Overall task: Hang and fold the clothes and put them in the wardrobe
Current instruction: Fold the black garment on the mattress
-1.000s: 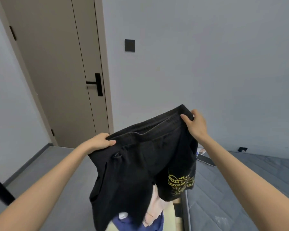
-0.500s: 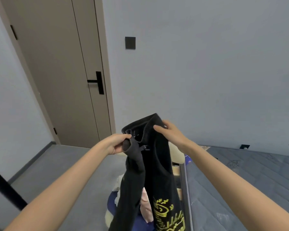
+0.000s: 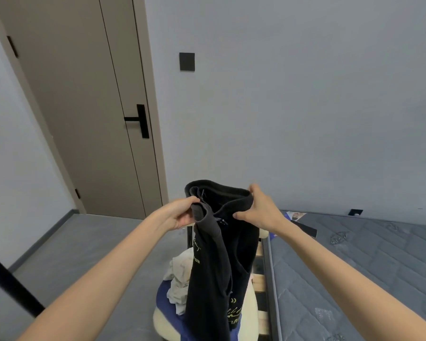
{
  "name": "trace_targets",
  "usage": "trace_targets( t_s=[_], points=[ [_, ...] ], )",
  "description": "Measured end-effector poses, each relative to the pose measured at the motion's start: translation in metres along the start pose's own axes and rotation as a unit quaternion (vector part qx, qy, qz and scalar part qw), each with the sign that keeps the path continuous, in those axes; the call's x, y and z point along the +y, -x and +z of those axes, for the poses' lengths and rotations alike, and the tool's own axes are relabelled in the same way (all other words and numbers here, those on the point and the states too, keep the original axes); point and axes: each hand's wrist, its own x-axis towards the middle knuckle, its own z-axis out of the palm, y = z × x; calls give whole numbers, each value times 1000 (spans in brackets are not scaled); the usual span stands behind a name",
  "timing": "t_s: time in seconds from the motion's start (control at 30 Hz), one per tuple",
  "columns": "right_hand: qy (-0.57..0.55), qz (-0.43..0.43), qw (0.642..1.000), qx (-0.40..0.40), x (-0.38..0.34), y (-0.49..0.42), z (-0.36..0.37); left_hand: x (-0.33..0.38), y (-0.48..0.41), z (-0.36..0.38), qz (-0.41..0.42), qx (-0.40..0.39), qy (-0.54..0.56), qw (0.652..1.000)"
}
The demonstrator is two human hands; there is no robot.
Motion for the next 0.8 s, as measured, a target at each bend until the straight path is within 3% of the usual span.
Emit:
trace_targets(
  t_s=[0.13, 0.23, 0.4, 0.53, 0.6, 0.67, 0.8],
  points=[
    [130, -67, 989, 16, 7, 4, 4, 1, 0, 4, 12, -19, -89, 996],
    [191, -58, 978, 55, 17, 2, 0, 2, -1, -1, 15, 6, -124, 992],
    [48, 41, 985, 160, 27, -10, -18, 6, 0, -17, 54, 77, -264, 960],
    [-75, 41, 986, 141, 2, -18, -23, -3, 4, -5, 32, 52, -331, 942],
    [-81, 12, 990, 117, -12, -17, -20, -11, 4, 7, 9, 28, -267, 963],
    [-50, -25, 994, 91, -19, -12, -13, -17, 1, 15, -8, 10, -137, 991],
    [5, -108, 994, 34, -11, -4, -4, -16, -5, 19, -1, -15, 42, 999]
  ],
)
